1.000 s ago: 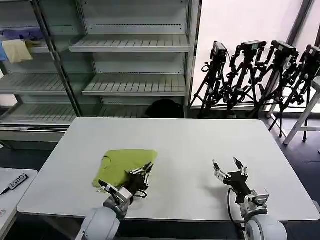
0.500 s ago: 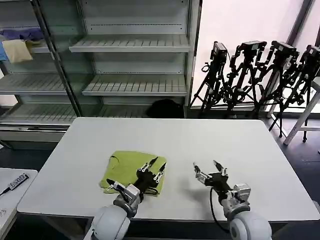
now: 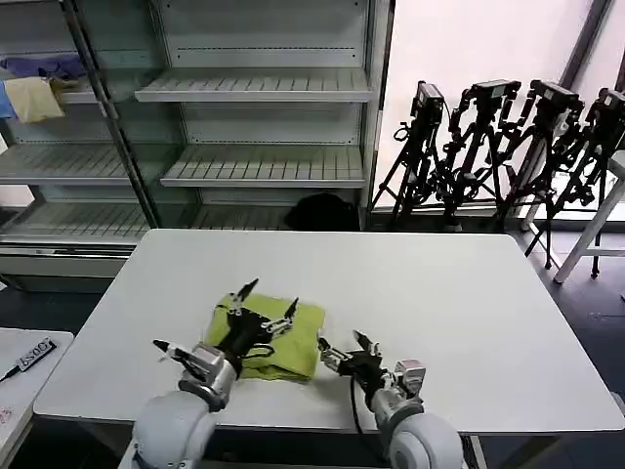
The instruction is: Fold and organize the clothes.
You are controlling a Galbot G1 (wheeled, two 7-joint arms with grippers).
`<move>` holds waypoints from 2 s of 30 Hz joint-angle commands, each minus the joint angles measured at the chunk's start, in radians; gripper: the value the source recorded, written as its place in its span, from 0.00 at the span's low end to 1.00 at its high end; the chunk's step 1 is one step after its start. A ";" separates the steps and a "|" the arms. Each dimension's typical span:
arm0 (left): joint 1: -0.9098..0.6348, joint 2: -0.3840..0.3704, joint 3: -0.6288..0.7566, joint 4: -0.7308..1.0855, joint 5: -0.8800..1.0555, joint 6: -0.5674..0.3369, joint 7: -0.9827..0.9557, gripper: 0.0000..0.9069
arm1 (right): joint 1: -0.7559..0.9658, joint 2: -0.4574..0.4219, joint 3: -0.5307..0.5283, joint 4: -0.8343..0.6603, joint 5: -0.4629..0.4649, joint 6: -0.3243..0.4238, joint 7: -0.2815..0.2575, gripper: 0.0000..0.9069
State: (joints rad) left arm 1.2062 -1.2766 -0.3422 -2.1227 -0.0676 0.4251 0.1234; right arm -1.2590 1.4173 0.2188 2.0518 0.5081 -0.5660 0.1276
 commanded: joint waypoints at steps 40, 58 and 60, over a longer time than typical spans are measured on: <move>0.203 -0.041 -0.315 -0.017 -0.182 -0.099 -0.035 1.00 | 0.085 0.005 -0.017 -0.069 0.260 -0.018 0.269 0.00; 0.191 -0.056 -0.274 -0.008 -0.160 -0.102 -0.036 1.00 | -0.020 -0.107 0.170 -0.001 0.266 -0.017 0.192 0.00; 0.193 -0.056 -0.276 -0.010 -0.159 -0.103 -0.036 1.00 | -0.026 -0.108 0.173 -0.003 0.263 -0.016 0.189 0.00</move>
State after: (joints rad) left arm 1.3964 -1.3315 -0.6210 -2.1306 -0.2295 0.3235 0.0865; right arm -1.2483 1.3551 0.3148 2.0307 0.7699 -0.5841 0.3406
